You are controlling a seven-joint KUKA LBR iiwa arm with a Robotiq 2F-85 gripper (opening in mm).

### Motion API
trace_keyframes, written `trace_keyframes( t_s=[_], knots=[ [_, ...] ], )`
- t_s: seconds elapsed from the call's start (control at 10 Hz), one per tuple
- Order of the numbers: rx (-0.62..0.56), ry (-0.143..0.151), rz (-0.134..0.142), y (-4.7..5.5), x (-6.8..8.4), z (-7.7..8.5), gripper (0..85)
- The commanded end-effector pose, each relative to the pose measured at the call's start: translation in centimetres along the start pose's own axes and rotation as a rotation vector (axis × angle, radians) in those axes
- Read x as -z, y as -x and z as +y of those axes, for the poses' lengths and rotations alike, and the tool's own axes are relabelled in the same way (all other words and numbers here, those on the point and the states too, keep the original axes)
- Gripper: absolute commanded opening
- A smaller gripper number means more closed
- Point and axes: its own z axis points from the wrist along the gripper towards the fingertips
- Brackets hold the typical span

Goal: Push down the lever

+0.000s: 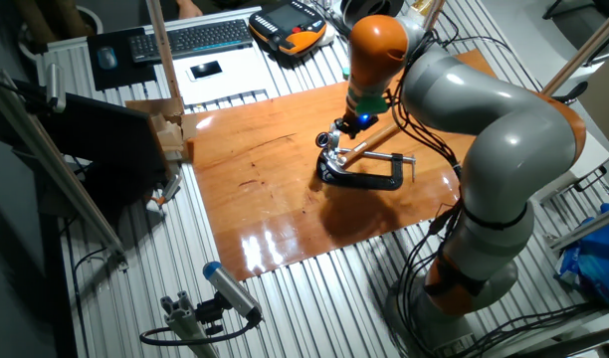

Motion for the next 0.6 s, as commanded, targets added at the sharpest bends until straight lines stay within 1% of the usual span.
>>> trace_keyframes(
  t_s=[0.0,0.2,0.3,0.4,0.5],
  knots=[
    [-0.004,-0.006,0.002,-0.2,0.0,0.6,0.0],
    [-0.031,-0.01,0.003,-0.9,0.2,2.1,0.0],
    [-0.044,-0.01,0.003,-1.1,0.3,2.5,0.0],
    [-0.057,-0.002,0.004,-1.2,0.4,2.6,0.0],
    [-0.081,0.007,-0.004,-1.5,0.2,2.8,0.0]
  ],
)
